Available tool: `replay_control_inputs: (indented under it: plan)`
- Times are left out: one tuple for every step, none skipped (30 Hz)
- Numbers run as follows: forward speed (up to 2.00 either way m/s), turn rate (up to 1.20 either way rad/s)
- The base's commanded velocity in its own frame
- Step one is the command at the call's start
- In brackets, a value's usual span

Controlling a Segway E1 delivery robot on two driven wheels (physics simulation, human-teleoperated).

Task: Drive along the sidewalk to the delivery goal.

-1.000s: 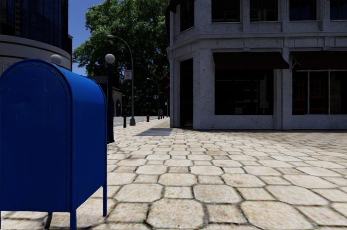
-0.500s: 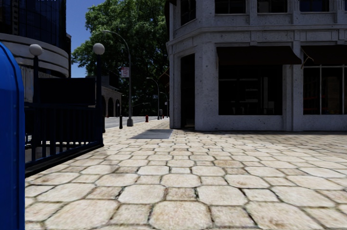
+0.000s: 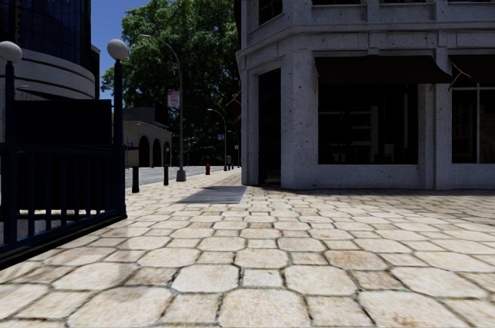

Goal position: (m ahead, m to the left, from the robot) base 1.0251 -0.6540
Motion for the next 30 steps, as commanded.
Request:
replay_control_inputs:
  plan:
    - [1.61, 0.00]
    - [1.61, 0.00]
    - [1.61, 0.00]
    - [1.61, 0.00]
    - [1.61, 0.00]
    - [1.61, 0.00]
    - [1.61, 0.00]
    - [1.61, 0.00]
    - [1.61, 0.00]
    - [1.61, 0.00]
    - [1.61, 0.00]
    - [1.61, 0.00]
    - [1.61, 0.00]
    - [1.61, 0.00]
    - [1.61, 0.00]
    - [1.61, 0.00]
    - [1.61, 0.00]
    - [1.61, 0.00]
    - [1.61, 0.00]
    - [1.61, 0.00]
    - [1.61, 0.00]
    - [1.61, 0.00]
    - [1.59, 0.00]
    - [1.50, 0.00]
    - [1.14, 0.00]
    - [1.14, 0.00]
    - [0.66, 0.00]
    - [0.00, 0.00]
    - [0.00, 0.00]
    - [0.00, 0.00]
